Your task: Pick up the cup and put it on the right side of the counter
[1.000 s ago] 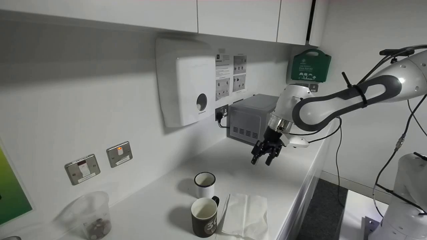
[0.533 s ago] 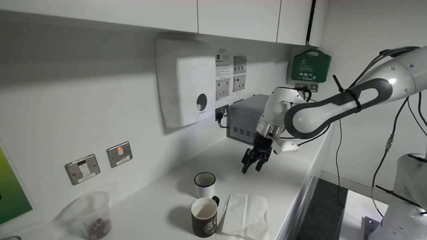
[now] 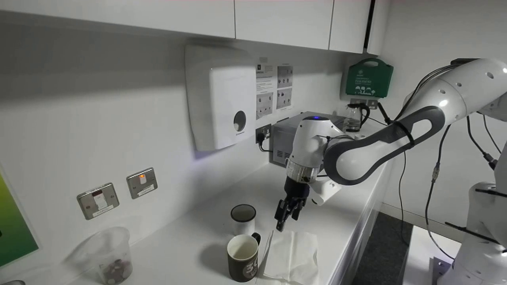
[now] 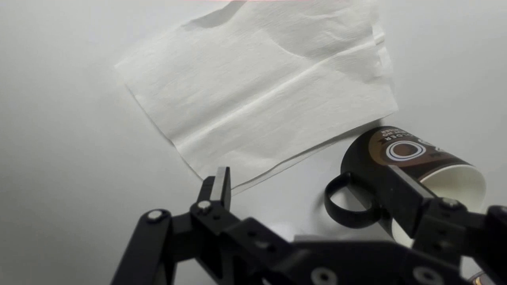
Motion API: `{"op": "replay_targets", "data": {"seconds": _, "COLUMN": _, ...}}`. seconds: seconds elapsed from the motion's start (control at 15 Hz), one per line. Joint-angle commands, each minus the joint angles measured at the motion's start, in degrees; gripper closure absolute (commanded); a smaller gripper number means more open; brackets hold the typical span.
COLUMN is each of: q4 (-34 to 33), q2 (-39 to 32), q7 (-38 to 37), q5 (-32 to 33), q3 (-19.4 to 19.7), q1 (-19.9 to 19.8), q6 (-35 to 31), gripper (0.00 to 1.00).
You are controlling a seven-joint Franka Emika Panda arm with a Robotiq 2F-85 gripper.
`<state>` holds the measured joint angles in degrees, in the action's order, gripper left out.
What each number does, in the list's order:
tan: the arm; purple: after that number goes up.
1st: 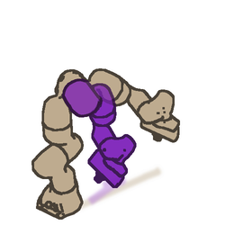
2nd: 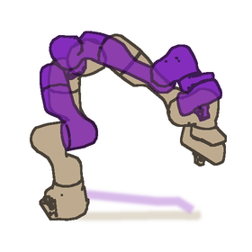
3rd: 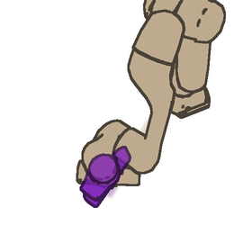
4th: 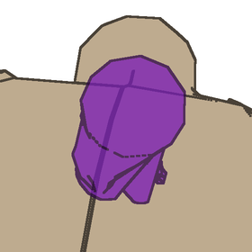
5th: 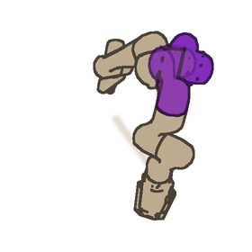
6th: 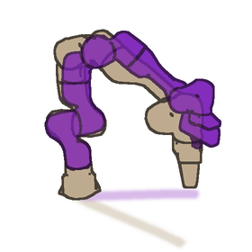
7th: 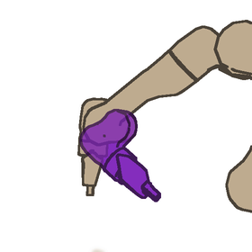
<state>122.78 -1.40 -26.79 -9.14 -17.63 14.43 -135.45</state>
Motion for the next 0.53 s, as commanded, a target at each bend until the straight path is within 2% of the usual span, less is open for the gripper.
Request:
{"op": "replay_targets", "data": {"seconds": 0.0, "q4": -6.7, "q2": -4.1, "q7": -4.9, "q5": -0.4, "q3": 0.3, "q1": 1.7, "q6": 4.3, "gripper": 0.00}}
{"op": "replay_targets", "data": {"seconds": 0.2, "q4": -10.4, "q2": -6.3, "q7": -10.9, "q5": -1.9, "q3": 0.5, "q1": 3.0, "q6": 4.7, "gripper": 0.00}}
{"op": "replay_targets", "data": {"seconds": 0.47, "q4": -13.6, "q2": -8.7, "q7": -17.4, "q5": 0.3, "q3": 0.5, "q1": 5.0, "q6": 3.2, "gripper": 0.00}}
